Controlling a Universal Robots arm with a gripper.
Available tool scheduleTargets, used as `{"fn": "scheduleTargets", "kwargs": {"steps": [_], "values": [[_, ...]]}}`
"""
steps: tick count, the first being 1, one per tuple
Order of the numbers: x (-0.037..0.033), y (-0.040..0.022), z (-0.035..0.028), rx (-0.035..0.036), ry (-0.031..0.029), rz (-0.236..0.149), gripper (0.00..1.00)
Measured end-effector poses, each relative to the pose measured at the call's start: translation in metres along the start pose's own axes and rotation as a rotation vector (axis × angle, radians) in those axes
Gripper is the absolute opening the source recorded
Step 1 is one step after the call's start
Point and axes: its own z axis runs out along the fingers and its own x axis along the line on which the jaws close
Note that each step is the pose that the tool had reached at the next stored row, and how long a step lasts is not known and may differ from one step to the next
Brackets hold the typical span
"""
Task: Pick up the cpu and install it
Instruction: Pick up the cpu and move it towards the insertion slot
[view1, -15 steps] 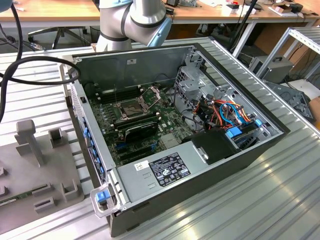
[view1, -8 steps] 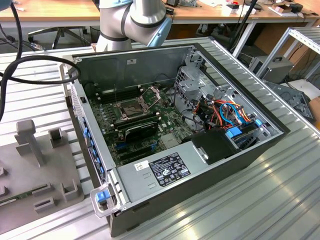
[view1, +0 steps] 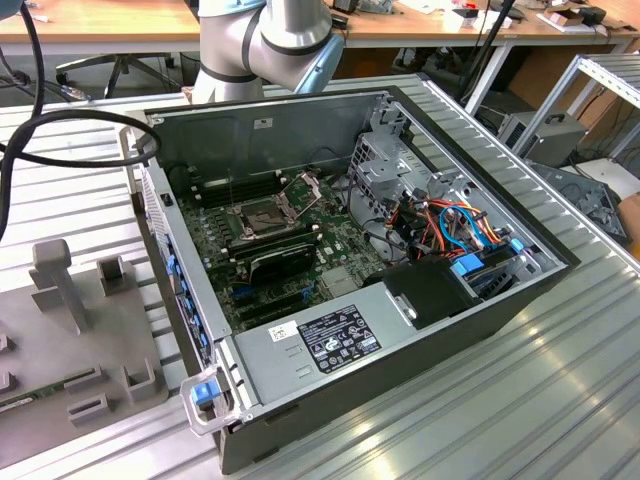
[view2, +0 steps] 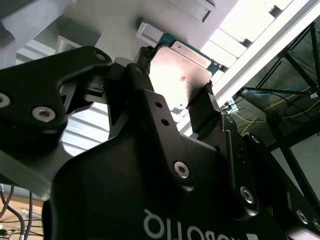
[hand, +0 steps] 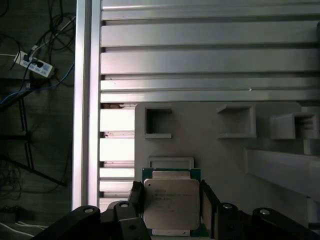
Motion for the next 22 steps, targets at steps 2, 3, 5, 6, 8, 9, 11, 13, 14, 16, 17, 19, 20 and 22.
{"fn": "scheduleTargets", "kwargs": {"steps": [2, 3, 5, 6, 8, 9, 11, 13, 14, 16, 17, 19, 20, 22], "values": [[0.0000, 0.0001, -0.0003, -0.0012, 0.0000, 0.000, 0.55], [0.0000, 0.0001, -0.0005, -0.0020, 0.0000, 0.000, 0.55], [0.0000, 0.0001, -0.0009, -0.0031, 0.0001, 0.000, 0.55], [0.0000, 0.0001, -0.0010, -0.0037, 0.0001, 0.000, 0.55], [0.0000, 0.0001, -0.0013, -0.0046, 0.0001, 0.000, 0.55], [0.0001, 0.0002, -0.0015, -0.0052, 0.0001, 0.000, 0.55], [0.0001, 0.0002, -0.0019, -0.0066, 0.0001, 0.000, 0.55], [0.0001, 0.0003, -0.0022, -0.0074, 0.0001, 0.000, 0.55], [0.0001, 0.0002, -0.0023, -0.0078, 0.0001, 0.000, 0.55], [0.0001, 0.0003, -0.0027, -0.0090, 0.0001, 0.000, 0.55], [0.0001, 0.0003, -0.0028, -0.0094, 0.0001, 0.000, 0.55], [0.0001, 0.0003, -0.0031, -0.0104, 0.0001, 0.000, 0.55], [0.0001, 0.0004, -0.0033, -0.0109, 0.0001, 0.000, 0.55], [0.0001, 0.0004, -0.0036, -0.0117, 0.0001, 0.000, 0.55]]}}
